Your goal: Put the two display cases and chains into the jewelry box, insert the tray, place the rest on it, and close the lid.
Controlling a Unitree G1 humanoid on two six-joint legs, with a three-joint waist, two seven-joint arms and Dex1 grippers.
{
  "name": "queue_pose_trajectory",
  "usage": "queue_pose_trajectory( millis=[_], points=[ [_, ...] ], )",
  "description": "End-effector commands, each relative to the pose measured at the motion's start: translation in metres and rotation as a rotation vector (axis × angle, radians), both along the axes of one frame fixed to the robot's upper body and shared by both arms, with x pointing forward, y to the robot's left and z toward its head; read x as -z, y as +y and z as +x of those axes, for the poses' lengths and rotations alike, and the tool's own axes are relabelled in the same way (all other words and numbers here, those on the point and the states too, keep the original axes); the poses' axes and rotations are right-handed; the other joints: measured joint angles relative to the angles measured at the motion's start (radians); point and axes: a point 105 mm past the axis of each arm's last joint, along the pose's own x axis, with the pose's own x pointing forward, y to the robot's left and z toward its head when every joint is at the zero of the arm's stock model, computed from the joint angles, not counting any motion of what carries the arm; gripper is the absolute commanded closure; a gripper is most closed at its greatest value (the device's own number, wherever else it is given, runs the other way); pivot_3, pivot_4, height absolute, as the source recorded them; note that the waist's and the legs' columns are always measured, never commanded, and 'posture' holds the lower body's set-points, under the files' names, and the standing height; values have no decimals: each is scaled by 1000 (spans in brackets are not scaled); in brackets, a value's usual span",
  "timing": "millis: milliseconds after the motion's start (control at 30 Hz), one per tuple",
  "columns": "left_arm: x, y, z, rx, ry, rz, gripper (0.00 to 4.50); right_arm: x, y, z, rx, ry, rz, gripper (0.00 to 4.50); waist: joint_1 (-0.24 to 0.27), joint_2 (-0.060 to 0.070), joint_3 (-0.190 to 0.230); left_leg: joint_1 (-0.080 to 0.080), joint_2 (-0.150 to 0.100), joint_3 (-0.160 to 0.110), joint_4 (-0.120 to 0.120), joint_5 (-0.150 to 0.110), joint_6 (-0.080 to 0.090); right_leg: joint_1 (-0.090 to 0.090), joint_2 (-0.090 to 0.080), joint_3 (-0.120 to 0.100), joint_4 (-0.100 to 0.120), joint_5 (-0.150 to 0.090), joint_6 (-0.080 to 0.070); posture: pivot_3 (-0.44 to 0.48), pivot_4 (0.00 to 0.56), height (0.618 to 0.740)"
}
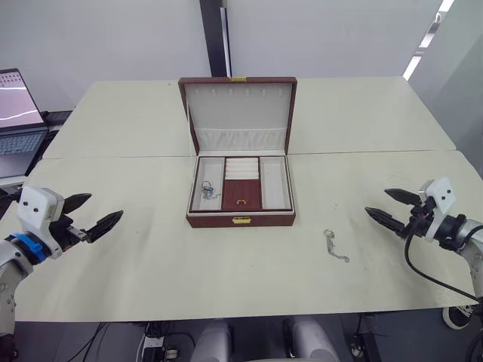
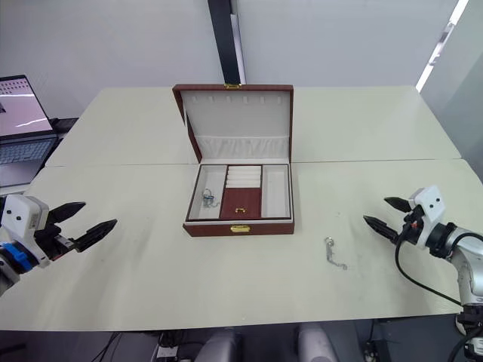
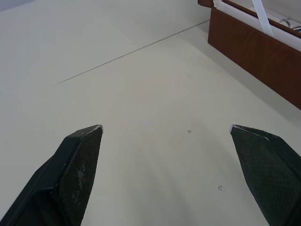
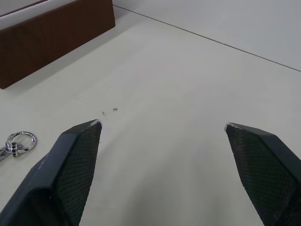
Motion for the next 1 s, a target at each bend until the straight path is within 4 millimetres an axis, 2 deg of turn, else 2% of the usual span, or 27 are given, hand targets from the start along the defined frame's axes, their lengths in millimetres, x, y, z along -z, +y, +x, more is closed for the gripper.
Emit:
queue_pose_trajectory(
  millis=[33,267,400,567,767,833,1000],
  points=[
    [-14,5,0,-12,-51,24,0,-12,-5,0,6,-49,-20,50,0,0,0,0,0,0,0,0,0,0,0,0,0,0,0,0,150,740],
    [-12,2,-2,6,-45,39,0,-12,-4,-2,4,-48,-19,50,0,0,0,0,0,0,0,0,0,0,0,0,0,0,0,0,150,740],
    [-7,-13,-4,83,-30,60,0,-15,5,-6,-26,-57,-4,50,1,0,0,0,0,0,0,0,0,0,0,0,0,0,0,0,150,740],
    [-5,-49,-11,258,-23,68,0,-16,28,-19,-106,-52,21,50,2,0,0,0,0,0,0,0,0,0,0,0,0,0,0,0,150,740],
    [7,-108,-23,504,-9,64,0,-9,57,-37,-184,-18,20,50,3,0,0,0,0,0,0,0,0,1,-1,0,0,0,0,0,150,740],
    [10,-122,-26,559,-6,54,0,-7,63,-40,-190,-14,27,50,3,0,0,0,0,0,0,0,0,1,-1,0,0,0,0,0,150,740],
    [18,-168,-39,740,-3,26,0,14,84,-58,-206,35,21,50,4,0,0,0,0,-1,0,0,0,2,0,0,0,0,0,0,150,740]
  ],
)
